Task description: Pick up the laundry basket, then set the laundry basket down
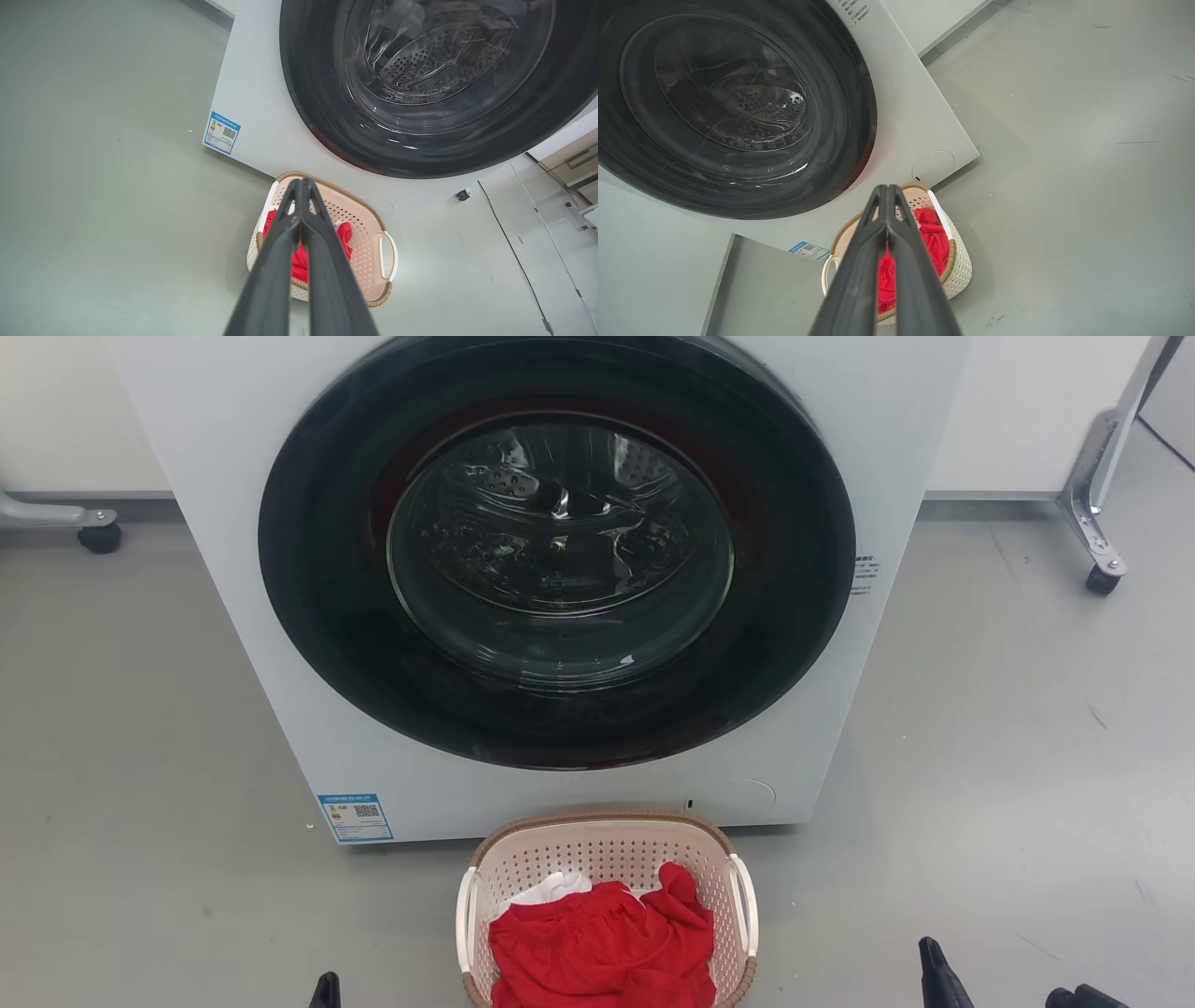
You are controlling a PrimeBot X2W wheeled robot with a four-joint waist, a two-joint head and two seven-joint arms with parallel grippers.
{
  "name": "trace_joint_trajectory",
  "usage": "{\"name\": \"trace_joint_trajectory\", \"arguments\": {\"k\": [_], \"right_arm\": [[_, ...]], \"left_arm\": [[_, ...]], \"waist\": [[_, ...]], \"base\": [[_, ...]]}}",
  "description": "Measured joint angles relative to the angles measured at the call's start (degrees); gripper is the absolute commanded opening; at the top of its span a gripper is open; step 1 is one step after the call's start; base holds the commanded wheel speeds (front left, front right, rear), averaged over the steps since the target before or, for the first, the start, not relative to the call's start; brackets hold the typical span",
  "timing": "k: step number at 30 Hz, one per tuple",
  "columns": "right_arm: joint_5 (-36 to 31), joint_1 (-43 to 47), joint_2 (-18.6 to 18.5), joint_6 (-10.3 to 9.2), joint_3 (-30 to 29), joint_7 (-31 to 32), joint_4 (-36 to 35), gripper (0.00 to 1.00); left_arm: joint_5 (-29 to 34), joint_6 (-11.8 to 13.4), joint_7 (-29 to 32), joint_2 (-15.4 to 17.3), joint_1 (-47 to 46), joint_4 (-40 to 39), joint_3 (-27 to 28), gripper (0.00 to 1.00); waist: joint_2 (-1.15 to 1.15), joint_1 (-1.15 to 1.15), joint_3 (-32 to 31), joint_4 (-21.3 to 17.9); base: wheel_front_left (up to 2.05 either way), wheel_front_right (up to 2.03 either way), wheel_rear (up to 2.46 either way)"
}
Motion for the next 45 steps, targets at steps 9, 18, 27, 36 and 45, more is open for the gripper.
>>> {"name": "trace_joint_trajectory", "arguments": {"k": [9,18,27,36,45], "right_arm": [[6.2,-0.6,0.1,1.19,-2.3,1.7,0.0,0.0],[13.1,-0.9,0.1,2.43,-4.9,3.7,0.0,0.0],[19.9,-1.7,0.2,3.78,-7.4,5.3,0.1,0.0],[26.6,-2.0,0.2,5.05,-10.0,7.2,0.1,0.0],[33.4,-2.7,0.3,6.32,-12.5,9.2,0.2,0.0]], "left_arm": [[-6.8,-1.3,1.7,-0.1,-0.5,0.0,1.5,0.0],[-14.2,-2.5,3.5,-0.2,-1.5,-0.1,3.0,0.0],[-21.6,-3.7,5.4,-0.4,-2.5,-0.2,4.6,0.0],[-29.0,-5.0,7.3,-0.5,-3.3,-0.3,6.2,0.0],[-36.4,-6.5,9.1,-0.7,-4.1,-0.4,7.7,0.0]], "waist": [[0.0,0.0,-0.1,0.1],[0.0,0.0,-0.2,0.1],[0.0,0.0,-0.3,0.2],[0.0,0.0,-0.4,0.3],[0.0,0.0,-0.5,0.3]], "base": [[0.0,0.0,0.0],[0.0,0.0,0.0],[0.0,0.0,0.0],[0.0,0.0,0.0],[0.0,0.0,0.0]]}}
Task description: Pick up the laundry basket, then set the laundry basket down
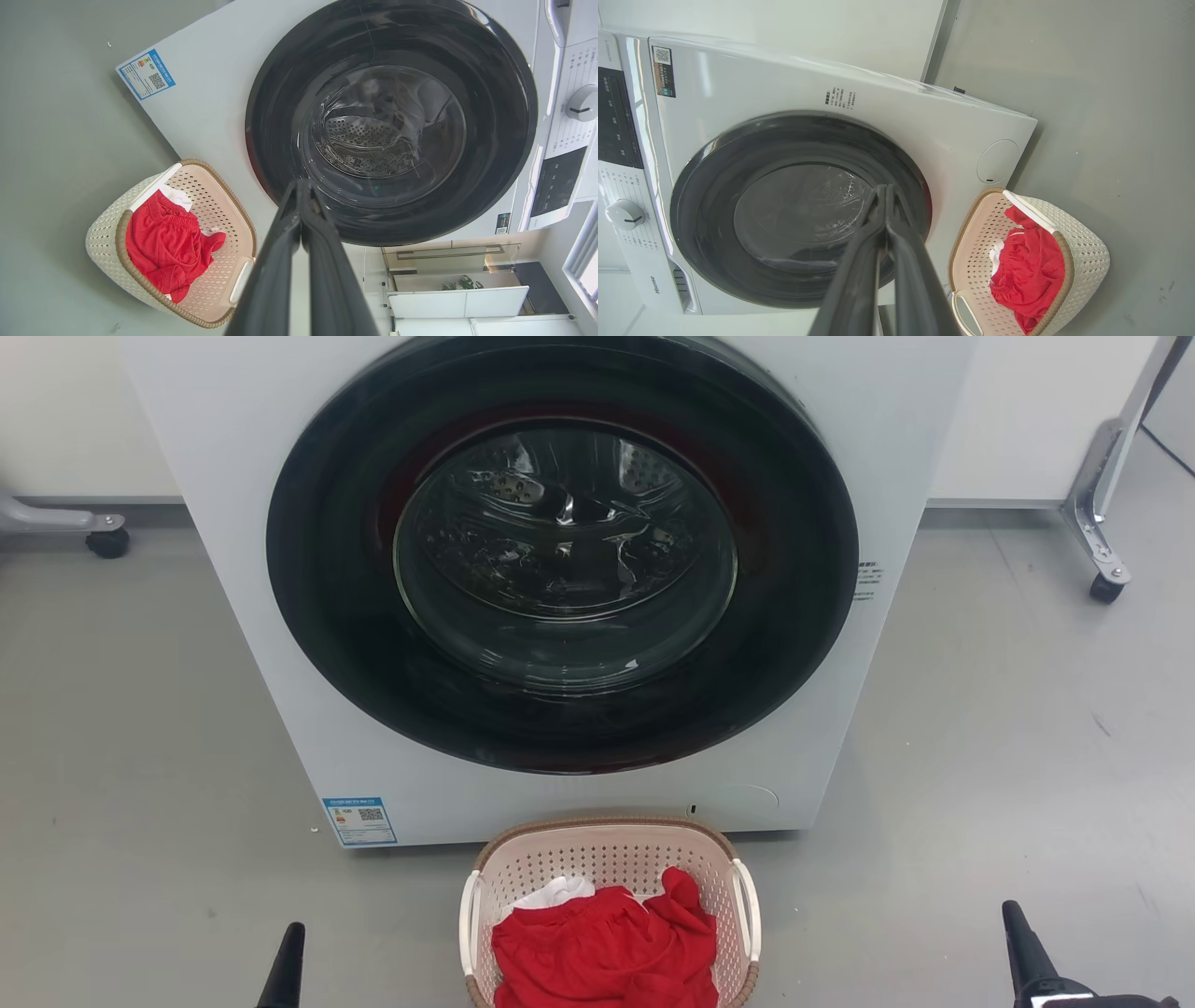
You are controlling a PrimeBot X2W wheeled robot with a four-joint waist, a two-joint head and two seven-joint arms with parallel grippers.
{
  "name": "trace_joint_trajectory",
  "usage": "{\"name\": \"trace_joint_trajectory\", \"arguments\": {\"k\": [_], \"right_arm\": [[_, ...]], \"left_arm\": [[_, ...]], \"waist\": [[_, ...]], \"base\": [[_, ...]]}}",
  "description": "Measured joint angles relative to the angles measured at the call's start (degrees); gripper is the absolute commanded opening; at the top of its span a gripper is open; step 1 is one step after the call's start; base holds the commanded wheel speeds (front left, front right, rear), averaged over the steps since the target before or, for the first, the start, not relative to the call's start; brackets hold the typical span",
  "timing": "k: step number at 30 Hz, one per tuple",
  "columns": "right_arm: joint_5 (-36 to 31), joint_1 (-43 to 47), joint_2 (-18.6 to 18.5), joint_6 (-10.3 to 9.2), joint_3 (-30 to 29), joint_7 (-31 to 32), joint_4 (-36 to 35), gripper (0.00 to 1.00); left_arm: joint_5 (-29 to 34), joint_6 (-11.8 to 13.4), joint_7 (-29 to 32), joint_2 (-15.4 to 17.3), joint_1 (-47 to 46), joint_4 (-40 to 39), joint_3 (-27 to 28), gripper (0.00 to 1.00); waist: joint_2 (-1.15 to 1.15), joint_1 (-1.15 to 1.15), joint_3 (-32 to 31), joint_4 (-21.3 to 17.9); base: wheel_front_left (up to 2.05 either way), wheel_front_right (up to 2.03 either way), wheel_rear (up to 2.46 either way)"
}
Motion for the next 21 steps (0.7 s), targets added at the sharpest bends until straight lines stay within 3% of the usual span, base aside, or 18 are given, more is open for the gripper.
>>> {"name": "trace_joint_trajectory", "arguments": {"k": [17,21], "right_arm": [[13.1,-1.0,0.1,2.53,-4.8,3.2,0.0,0.0],[13.5,-1.3,0.1,2.77,-5.0,3.5,0.0,0.0]], "left_arm": [[-14.1,-2.5,3.3,-0.5,-2.0,-0.3,3.0,0.0],[-15.2,-2.6,3.5,-0.5,-2.0,-0.3,3.2,0.0]], "waist": [[0.0,0.0,-0.2,0.1],[0.0,0.0,-0.2,0.1]], "base": [[0.0,0.0,0.0],[0.0,0.0,0.0]]}}
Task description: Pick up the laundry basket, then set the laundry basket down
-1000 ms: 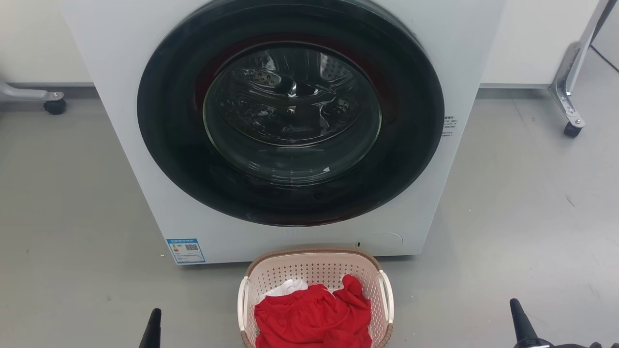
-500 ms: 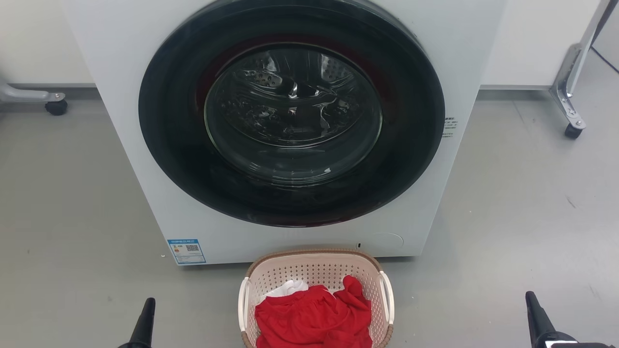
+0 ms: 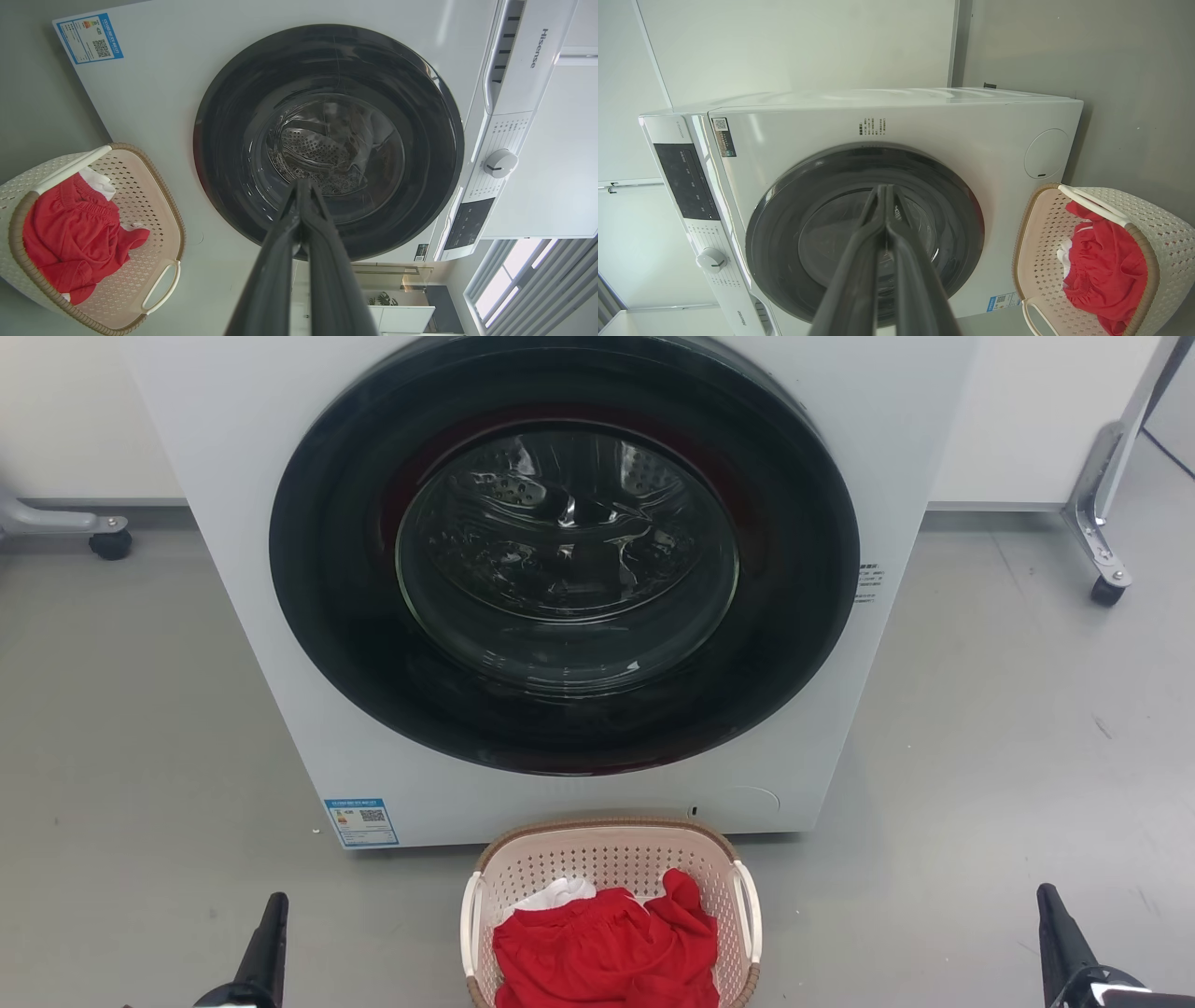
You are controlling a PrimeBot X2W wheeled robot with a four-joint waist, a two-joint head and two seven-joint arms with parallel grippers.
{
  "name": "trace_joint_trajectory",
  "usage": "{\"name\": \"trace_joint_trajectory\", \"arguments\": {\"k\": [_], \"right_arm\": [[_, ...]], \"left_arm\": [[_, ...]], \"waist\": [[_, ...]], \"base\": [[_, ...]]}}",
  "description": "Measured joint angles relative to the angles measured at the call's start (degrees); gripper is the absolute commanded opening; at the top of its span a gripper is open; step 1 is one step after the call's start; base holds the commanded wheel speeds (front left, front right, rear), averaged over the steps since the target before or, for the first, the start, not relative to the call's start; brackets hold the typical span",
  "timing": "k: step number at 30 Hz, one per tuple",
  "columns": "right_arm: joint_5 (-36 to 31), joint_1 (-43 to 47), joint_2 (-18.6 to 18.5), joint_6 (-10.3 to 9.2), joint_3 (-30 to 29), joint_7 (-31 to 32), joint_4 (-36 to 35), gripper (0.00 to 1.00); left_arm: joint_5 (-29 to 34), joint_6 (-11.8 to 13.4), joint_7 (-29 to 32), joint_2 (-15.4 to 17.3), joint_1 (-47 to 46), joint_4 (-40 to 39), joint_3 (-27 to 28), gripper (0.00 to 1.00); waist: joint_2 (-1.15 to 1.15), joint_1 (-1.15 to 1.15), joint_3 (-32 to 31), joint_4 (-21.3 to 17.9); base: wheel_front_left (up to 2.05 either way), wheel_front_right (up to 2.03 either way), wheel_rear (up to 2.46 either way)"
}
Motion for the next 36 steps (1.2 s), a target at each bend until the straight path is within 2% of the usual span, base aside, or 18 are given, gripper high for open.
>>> {"name": "trace_joint_trajectory", "arguments": {"k": [36], "right_arm": [[0.0,0.0,0.0,0.0,0.0,0.0,0.0,0.0]], "left_arm": [[0.0,0.0,0.0,0.0,0.0,-0.1,0.0,0.0]], "waist": [[0.0,0.0,0.0,0.0]], "base": [[0.0,0.0,0.0]]}}
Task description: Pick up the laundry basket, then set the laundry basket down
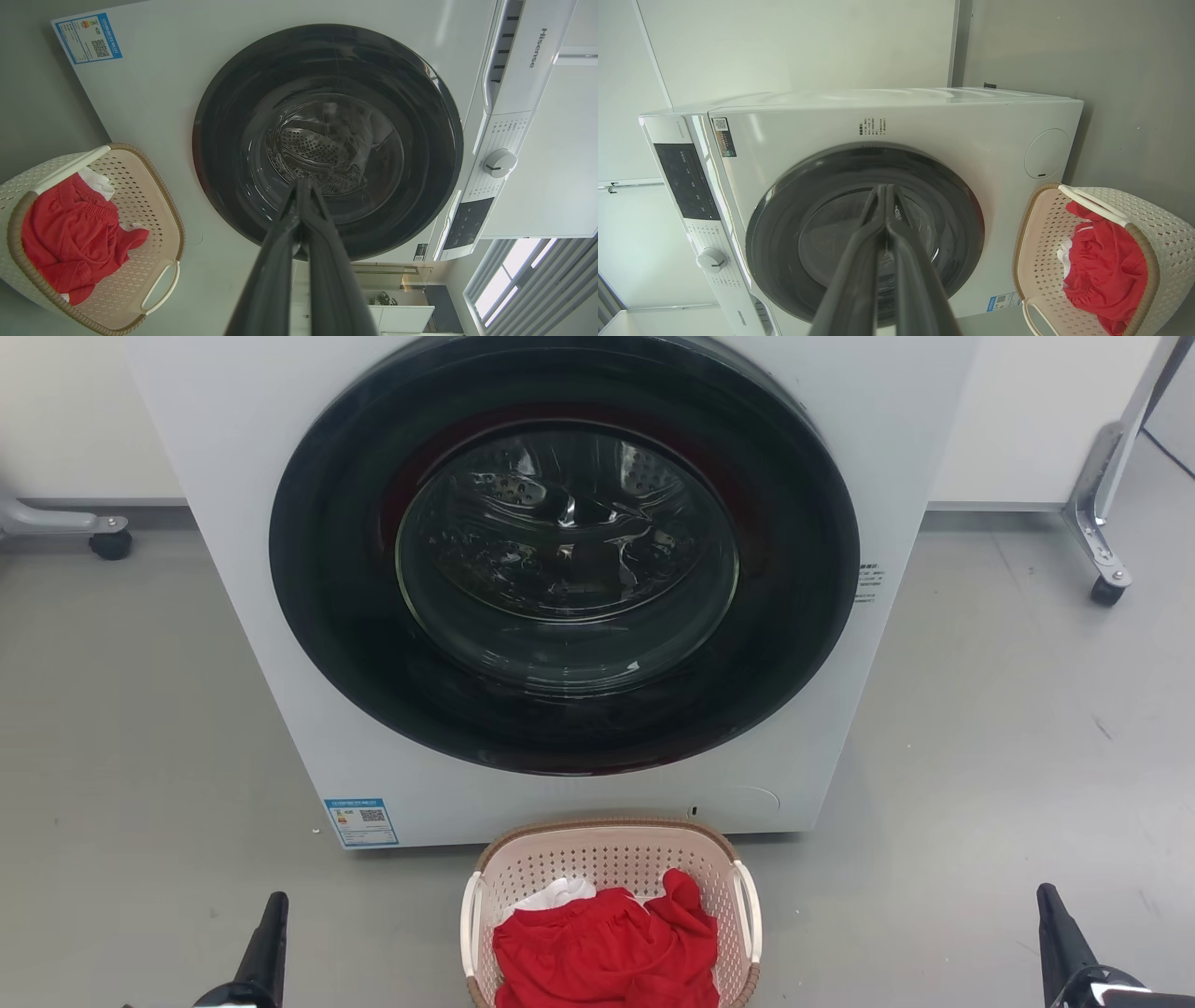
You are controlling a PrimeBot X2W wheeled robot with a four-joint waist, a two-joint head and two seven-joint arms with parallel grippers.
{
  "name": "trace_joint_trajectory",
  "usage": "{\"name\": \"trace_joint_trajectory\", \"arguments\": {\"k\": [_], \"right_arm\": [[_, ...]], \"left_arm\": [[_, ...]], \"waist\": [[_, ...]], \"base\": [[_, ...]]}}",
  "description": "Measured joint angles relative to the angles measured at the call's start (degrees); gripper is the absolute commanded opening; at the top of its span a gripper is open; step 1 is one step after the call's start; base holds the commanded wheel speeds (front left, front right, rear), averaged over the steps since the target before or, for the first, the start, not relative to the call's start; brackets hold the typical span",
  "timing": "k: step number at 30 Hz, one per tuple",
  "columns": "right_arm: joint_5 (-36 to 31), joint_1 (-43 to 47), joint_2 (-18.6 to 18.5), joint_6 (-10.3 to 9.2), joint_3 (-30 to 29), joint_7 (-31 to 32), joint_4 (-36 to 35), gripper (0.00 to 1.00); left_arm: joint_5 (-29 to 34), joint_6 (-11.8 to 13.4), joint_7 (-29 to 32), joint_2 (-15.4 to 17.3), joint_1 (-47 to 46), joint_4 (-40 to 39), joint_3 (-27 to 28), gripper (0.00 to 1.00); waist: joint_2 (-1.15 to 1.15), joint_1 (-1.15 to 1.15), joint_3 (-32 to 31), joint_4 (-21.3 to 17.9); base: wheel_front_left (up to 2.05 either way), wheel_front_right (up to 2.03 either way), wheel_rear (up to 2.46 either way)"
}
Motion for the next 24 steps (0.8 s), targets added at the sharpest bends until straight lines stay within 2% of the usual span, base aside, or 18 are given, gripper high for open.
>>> {"name": "trace_joint_trajectory", "arguments": {"k": [24], "right_arm": [[0.0,0.0,0.0,0.0,0.0,0.0,0.0,0.0]], "left_arm": [[0.0,0.0,0.0,0.0,0.0,-0.1,0.0,0.0]], "waist": [[0.0,0.0,0.0,0.0]], "base": [[0.0,0.0,0.0]]}}
